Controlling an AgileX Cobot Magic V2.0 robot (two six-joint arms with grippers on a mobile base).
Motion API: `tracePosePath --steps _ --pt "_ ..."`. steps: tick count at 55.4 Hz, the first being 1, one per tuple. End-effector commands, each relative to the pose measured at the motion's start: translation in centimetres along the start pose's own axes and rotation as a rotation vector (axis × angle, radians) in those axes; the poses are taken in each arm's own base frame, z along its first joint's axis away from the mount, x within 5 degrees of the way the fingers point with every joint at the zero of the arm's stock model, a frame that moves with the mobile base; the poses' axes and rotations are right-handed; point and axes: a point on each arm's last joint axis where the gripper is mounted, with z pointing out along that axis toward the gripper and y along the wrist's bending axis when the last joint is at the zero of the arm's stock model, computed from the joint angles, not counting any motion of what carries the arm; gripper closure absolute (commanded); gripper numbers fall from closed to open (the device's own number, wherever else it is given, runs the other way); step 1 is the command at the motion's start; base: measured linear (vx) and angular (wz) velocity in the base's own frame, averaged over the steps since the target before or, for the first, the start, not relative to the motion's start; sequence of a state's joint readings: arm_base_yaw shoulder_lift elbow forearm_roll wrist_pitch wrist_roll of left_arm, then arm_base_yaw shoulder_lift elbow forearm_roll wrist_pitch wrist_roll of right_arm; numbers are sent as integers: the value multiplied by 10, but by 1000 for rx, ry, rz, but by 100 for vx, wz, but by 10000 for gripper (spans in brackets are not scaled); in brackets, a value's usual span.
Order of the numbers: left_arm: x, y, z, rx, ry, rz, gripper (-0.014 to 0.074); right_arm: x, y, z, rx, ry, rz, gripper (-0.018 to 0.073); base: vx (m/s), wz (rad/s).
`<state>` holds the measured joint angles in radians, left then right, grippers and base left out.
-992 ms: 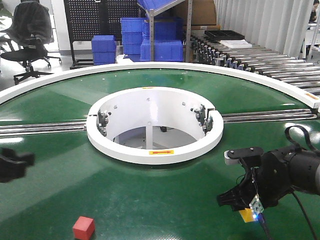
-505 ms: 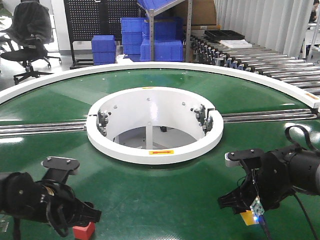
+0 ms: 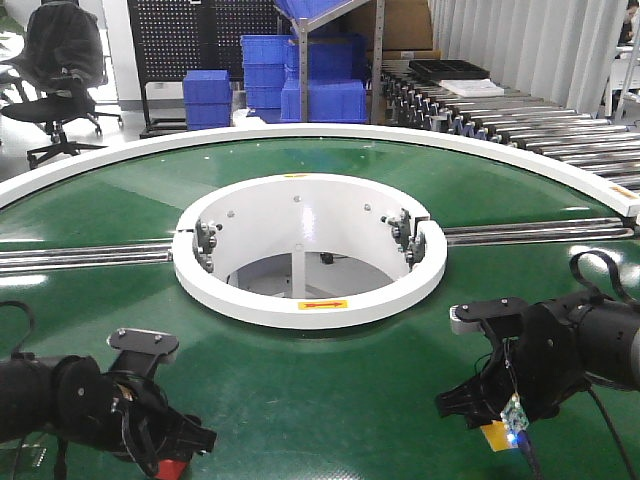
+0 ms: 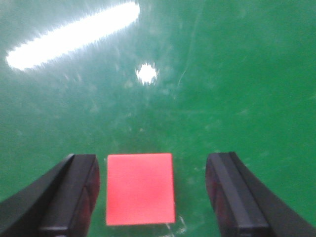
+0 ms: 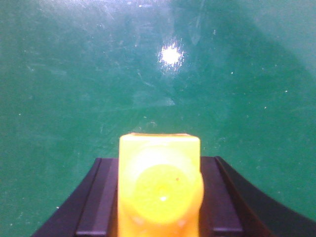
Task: Pick red and yellow blocks into blue bin
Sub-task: 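Lower the left gripper onto the red cube and close it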
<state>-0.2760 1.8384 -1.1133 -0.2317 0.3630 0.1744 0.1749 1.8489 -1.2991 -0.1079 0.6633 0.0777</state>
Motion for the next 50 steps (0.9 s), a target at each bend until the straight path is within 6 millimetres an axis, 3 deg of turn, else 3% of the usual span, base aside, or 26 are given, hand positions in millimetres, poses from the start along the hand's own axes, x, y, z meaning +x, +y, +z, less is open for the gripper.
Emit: tracePosePath --steps 1,19,27,35,42,50 --pt "-18 -3 -11 -3 -108 3 22 -15 -5 -27 11 -122 -14 570 0 0" --pt "-13 -1 1 -7 -87 0 60 -15 -5 -27 12 -120 -14 570 0 0" --pt "-10 -2 2 -1 -50 0 286 -15 -5 -27 12 -119 -14 570 0 0" --pt "-7 -2 2 2 -16 8 606 -15 -5 -27 12 -119 -14 570 0 0" --pt "-7 -2 -2 3 -7 17 604 -14 -5 -30 14 -117 -17 570 0 0" --pt "-18 -5 -32 8 -79 24 599 -15 -6 -47 18 -138 -53 570 0 0"
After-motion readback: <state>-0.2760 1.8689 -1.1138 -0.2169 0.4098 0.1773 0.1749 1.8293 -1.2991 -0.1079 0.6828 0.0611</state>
